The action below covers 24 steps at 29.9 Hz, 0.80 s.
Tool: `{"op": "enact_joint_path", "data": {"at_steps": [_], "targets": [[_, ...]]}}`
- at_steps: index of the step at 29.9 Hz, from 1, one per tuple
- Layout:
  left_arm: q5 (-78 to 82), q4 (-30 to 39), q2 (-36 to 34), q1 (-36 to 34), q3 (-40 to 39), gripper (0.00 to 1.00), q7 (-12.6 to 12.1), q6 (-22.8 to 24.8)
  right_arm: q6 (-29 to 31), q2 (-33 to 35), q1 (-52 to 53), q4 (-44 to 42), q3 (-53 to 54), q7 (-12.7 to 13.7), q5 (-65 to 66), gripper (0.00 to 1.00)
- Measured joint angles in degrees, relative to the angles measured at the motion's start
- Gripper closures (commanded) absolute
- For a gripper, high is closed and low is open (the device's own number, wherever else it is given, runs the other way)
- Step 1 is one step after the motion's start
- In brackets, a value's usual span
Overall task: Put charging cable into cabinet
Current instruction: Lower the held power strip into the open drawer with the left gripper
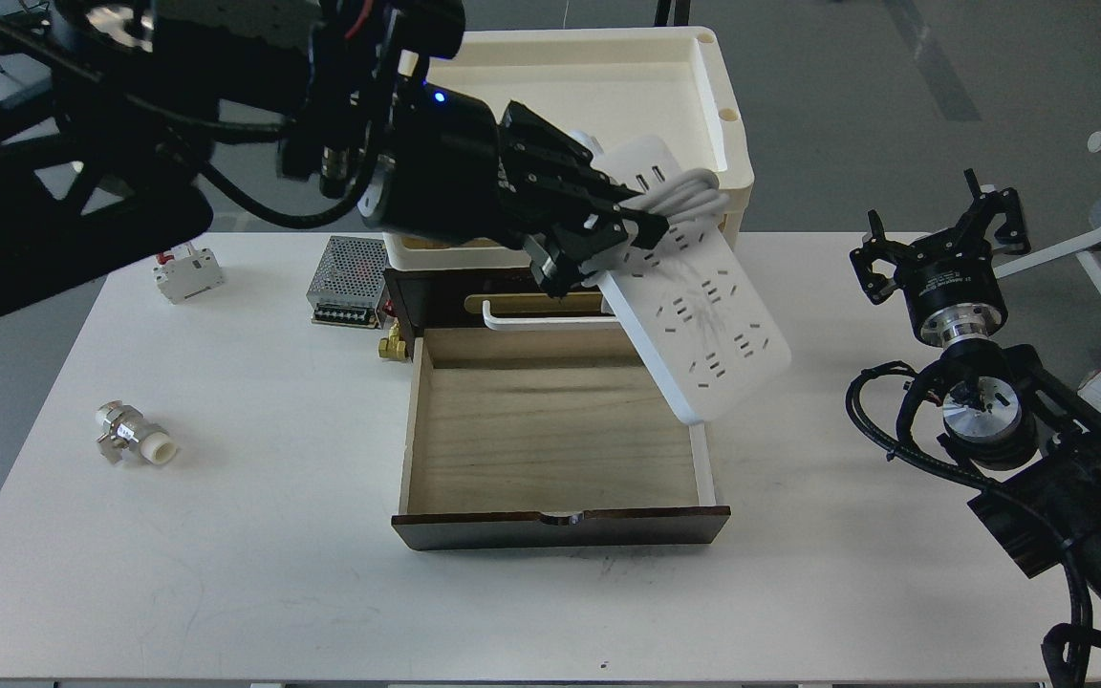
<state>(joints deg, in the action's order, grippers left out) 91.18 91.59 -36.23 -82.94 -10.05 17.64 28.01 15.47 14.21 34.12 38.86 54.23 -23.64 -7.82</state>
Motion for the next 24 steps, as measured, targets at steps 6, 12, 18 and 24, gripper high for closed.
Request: {"op": "enact_joint_path", "data": {"at_steps": [6,12,18,24], "targets": [[4.5,1.2,3.9,14.0,-0.4,0.95,-6.2,0.0,0.0,0.0,0.0,0.0,0.1,0.0,0.0,0.0],[10.5,-1.6,5.3,25.3,-2.6,0.94,-6.1,0.0,0.0,-0.1,0.0,-0.2,0.0,0.0,0.0,0.0],[10.3,-4.2,5.8,30.3,-6.7,0.94,-5.8,0.0,0.0,-0.1,0.1,-0.1,0.0,0.0,0.0,0.0],[2.8,-5.6,5.1,32.2,-9.3,0.93,-5.8,0.0,0.0,-0.1,0.1,0.0,0.0,0.0,0.0,0.0]]}}
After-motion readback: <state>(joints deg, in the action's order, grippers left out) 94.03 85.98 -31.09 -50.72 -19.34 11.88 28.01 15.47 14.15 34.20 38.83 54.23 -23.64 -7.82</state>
